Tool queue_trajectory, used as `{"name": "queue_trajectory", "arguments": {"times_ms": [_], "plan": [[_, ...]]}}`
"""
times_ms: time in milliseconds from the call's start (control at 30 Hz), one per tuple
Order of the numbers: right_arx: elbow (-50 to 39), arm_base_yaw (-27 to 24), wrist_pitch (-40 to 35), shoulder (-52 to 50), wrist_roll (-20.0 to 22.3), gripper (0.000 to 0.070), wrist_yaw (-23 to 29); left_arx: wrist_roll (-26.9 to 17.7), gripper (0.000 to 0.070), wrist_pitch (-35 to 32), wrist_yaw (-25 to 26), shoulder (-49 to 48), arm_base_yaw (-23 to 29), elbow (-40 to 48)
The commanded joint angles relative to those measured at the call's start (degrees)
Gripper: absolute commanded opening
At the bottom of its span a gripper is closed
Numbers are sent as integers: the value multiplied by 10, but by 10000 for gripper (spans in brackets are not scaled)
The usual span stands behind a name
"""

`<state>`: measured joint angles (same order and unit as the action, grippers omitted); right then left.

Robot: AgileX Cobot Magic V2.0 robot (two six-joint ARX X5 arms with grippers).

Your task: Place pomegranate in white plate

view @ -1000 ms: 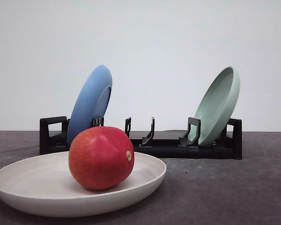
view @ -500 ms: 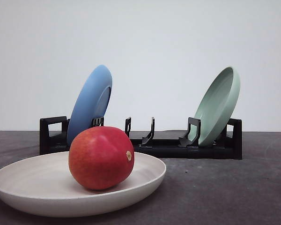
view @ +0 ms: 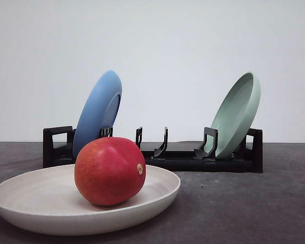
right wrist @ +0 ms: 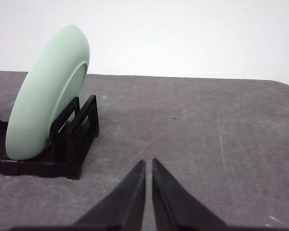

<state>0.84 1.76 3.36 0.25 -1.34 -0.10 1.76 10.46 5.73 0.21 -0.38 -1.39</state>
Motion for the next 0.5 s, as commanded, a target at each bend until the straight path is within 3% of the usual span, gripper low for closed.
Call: {"name": "queue_trajectory", "arguments": {"times_ms": [0, 467], "plan": [[-2, -1, -8, 0, -6, 19, 1, 4, 0, 0, -2, 0, 0, 7], [-2, -1, -8, 0, -6, 19, 1, 4, 0, 0, -2, 0, 0, 7]]}}
